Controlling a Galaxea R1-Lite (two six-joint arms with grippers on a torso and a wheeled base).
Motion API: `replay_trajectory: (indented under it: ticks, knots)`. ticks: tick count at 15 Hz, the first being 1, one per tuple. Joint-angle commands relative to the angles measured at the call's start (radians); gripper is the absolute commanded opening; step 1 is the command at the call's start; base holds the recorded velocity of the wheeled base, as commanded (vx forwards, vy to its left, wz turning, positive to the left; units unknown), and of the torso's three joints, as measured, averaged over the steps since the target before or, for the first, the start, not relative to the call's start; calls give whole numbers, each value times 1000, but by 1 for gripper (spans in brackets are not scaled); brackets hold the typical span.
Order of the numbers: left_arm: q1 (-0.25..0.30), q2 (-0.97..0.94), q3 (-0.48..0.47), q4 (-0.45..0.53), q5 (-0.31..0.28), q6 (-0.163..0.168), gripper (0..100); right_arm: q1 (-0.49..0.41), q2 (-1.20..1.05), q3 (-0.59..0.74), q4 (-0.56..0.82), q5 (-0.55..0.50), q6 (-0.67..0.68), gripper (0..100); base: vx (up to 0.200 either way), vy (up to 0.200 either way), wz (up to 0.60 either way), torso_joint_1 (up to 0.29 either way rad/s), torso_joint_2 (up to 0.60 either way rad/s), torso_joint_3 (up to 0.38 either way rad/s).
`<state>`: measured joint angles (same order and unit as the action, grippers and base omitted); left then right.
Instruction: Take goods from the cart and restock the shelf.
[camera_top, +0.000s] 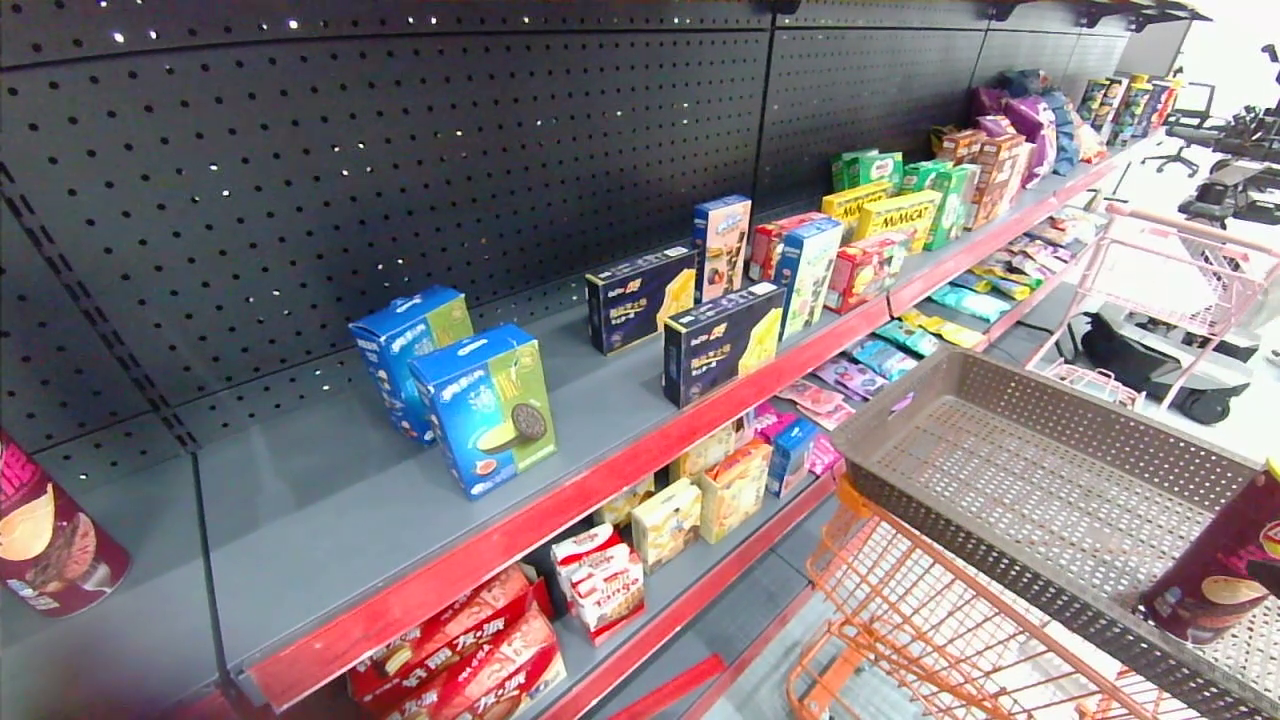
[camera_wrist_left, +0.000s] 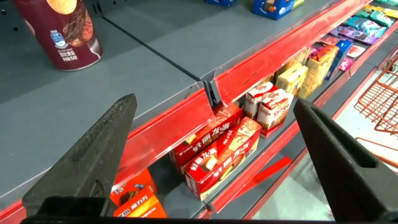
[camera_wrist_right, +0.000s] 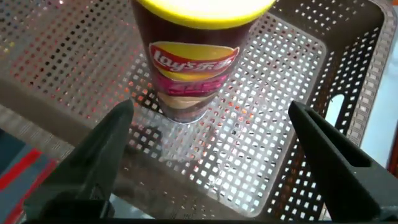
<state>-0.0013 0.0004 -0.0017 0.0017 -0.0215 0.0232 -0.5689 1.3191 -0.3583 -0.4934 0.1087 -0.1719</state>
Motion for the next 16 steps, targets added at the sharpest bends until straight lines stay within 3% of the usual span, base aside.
replay_trajectory:
  ticks: [1, 5, 16]
  knots:
    - [1, 0, 0, 0, 0, 0, 100, -2, 46, 1, -42, 12, -9, 100, 0, 0, 0, 0, 0, 0]
    - [1, 0, 0, 0, 0, 0, 100, -2, 78, 15, -119, 78, -51, 100, 0, 0, 0, 0, 0, 0]
    - [1, 0, 0, 0, 0, 0, 100, -6, 253, 7, -317, 126, -77, 100, 0, 0, 0, 0, 0, 0]
